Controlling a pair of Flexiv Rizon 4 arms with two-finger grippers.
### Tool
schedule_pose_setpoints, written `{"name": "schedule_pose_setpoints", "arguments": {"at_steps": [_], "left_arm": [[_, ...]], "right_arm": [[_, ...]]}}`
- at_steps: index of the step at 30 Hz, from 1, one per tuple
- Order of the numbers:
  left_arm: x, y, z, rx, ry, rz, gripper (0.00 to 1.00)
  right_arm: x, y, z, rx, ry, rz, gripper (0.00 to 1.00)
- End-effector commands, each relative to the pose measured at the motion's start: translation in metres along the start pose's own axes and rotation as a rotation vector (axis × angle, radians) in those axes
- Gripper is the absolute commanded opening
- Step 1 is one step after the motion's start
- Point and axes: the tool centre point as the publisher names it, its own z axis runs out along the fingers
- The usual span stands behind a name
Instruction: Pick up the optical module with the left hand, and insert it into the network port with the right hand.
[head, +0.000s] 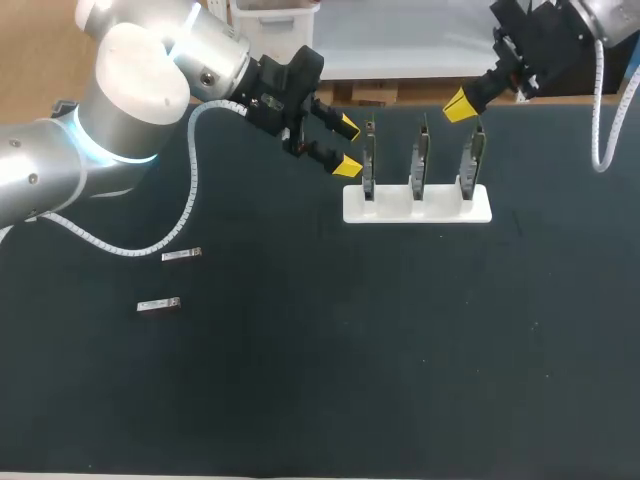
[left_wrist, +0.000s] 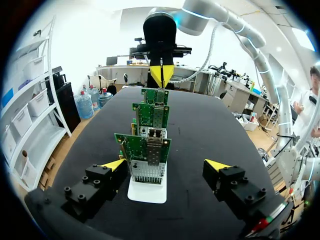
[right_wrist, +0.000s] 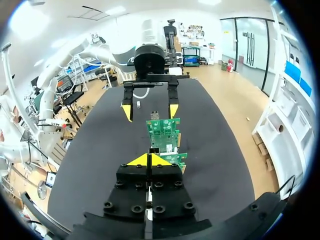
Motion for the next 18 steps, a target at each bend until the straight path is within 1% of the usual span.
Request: {"name": "schedule_pose_setpoints", "arguments": {"at_steps": [1,18], "left_arm": [[-0.0006,-0.0002,-0.0002,-0.001,0.004,-0.002,1.0],[-0.0006,-0.0002,-0.0002,-0.001,0.004,-0.002,1.0]], "right_arm": [[-0.0017,-0.001,0.0023,-0.005,0.007,-0.005,0.0],[-0.0026,0.0032,0.007,-0.001,0.008,0.002,0.0]]}}
